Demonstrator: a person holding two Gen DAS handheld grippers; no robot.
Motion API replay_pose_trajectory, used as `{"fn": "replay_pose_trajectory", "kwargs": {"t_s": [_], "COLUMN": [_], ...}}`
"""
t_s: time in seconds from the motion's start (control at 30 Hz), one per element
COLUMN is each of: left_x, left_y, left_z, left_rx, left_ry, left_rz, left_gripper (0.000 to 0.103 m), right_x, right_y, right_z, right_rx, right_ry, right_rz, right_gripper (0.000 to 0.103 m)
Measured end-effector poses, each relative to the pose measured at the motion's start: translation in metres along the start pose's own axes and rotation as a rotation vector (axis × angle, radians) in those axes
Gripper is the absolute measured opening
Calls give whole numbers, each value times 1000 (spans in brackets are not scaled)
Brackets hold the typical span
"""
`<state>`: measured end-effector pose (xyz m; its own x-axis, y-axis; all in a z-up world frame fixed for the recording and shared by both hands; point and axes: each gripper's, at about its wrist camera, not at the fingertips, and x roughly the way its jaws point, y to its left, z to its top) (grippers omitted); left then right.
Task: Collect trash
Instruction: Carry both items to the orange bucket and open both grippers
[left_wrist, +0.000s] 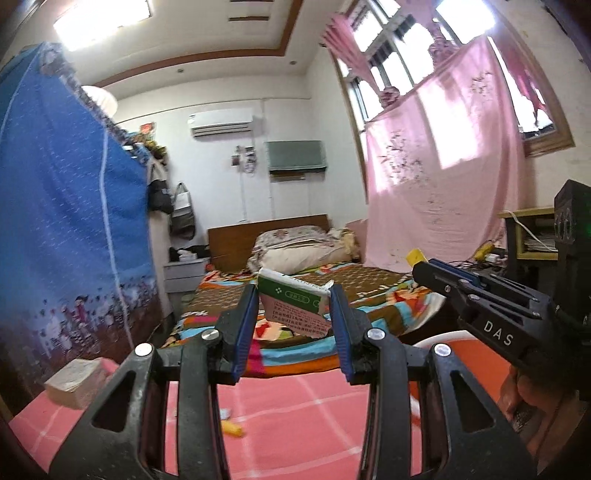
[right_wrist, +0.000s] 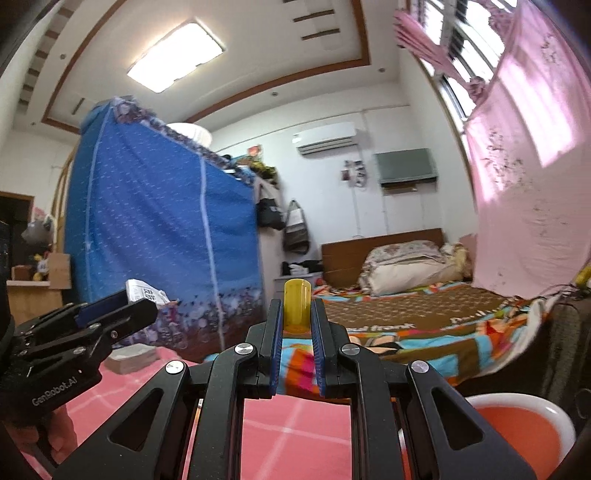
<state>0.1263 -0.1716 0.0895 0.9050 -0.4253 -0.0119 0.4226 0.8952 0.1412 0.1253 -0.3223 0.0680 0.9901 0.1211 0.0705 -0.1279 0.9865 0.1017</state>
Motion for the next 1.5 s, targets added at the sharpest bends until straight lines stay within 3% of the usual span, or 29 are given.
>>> {"fn": "replay_pose_trajectory", "kwargs": {"t_s": [0.43,0.87,1.5], "left_x": [31,80,116], "left_y": [-72,-116,-131], "left_z": [-1,-14,-31], "left_rx": [-16,-90,-213], "left_ry": [80,297,493], "left_rz": [-195,-339,-401], "left_gripper": [42,43,48], "right_x": [-34,-41,-36], "right_y": [-81,-127,-152], "right_z": [-11,-24,-35], "right_rx": [93,199,269], "right_ry": [69,173,287], "right_rz": [-204,-300,-345], "right_gripper": [13,13,14]}}
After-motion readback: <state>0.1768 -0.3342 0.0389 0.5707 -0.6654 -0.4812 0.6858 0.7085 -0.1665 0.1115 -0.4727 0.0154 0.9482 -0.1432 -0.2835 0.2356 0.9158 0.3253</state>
